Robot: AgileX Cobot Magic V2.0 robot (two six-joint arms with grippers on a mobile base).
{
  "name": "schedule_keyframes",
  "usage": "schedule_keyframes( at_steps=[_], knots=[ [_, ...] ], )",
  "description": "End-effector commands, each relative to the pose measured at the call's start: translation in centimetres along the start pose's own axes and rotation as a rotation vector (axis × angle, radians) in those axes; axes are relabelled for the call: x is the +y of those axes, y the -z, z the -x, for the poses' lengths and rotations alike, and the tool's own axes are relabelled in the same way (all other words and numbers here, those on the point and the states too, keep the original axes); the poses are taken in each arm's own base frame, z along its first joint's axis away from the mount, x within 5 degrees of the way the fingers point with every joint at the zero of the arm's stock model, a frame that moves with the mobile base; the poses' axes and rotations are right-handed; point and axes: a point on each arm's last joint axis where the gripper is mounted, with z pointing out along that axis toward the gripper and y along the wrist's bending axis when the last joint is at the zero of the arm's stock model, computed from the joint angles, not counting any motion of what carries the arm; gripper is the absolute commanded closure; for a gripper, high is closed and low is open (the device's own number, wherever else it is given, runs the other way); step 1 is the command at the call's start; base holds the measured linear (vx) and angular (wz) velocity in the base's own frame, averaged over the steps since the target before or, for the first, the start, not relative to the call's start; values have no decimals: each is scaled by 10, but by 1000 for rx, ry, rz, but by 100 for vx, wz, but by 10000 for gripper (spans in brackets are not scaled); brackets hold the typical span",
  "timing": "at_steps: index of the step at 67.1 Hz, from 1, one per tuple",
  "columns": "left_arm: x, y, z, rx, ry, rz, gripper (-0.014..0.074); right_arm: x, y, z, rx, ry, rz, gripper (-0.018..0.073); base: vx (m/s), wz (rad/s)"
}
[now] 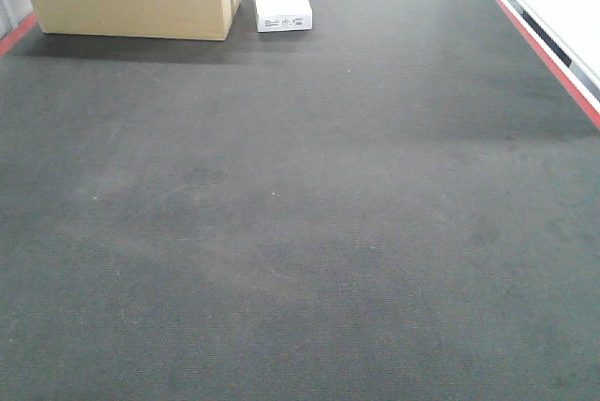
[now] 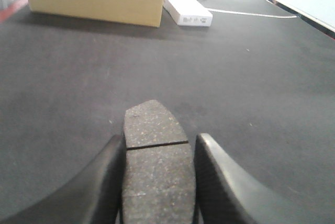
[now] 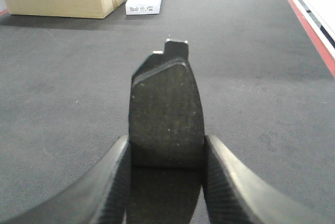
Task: Move and align brake pads A on conveyor
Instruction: 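Lower the left gripper's brake pad onto the belt and open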
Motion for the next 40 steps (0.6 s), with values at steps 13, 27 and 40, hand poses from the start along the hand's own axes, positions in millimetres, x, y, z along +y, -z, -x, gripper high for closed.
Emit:
schedule_keyframes(
  at_steps=[13, 27, 40],
  knots=[
    [-4, -22, 38, -56, 29, 5, 595, 2, 3, 17, -114, 13, 14, 564, 0, 0],
    [-3, -67, 42, 70, 27, 29, 590, 2, 3, 17, -114, 13, 14, 564, 0, 0],
    [3, -109, 26, 132, 17, 65, 580, 2, 3, 17, -114, 13, 14, 564, 0, 0]
  ],
)
